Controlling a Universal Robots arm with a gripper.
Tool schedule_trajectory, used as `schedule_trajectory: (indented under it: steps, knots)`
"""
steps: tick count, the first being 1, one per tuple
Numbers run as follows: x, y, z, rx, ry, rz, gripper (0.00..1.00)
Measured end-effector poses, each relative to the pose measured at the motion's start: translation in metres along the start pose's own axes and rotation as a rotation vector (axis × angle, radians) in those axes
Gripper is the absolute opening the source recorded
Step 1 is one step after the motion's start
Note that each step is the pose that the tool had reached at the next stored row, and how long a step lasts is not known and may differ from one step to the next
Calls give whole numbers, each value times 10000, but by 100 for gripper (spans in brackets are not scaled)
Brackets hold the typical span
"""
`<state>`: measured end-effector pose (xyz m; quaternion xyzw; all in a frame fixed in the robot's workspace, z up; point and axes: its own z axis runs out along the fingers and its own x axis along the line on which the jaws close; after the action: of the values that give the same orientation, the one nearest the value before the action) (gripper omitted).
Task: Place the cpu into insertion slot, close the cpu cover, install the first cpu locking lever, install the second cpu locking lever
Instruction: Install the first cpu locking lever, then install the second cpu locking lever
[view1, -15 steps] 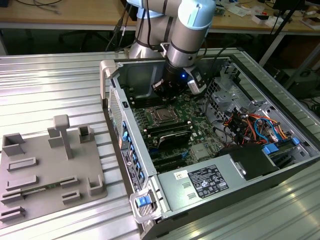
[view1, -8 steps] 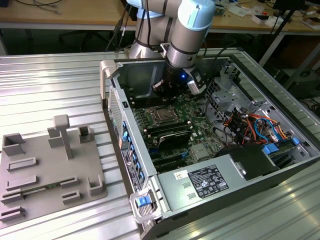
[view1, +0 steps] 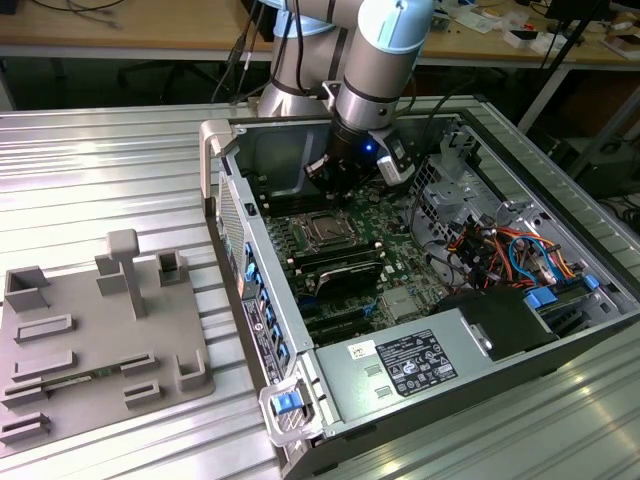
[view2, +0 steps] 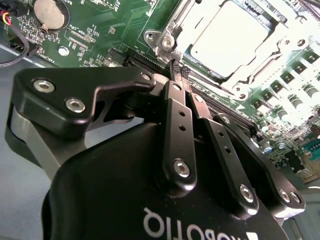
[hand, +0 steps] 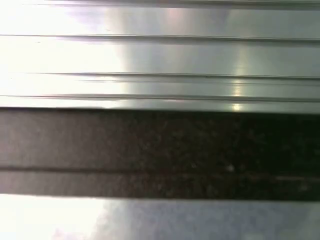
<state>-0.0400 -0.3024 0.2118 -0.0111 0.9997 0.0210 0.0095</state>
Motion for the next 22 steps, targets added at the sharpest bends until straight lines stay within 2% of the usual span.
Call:
schedule_trajectory:
  steps: [15, 22]
  knots:
    - [1, -10, -2, 2, 2, 0, 11]
    - [3, -126, -6, 2, 2, 0, 11]
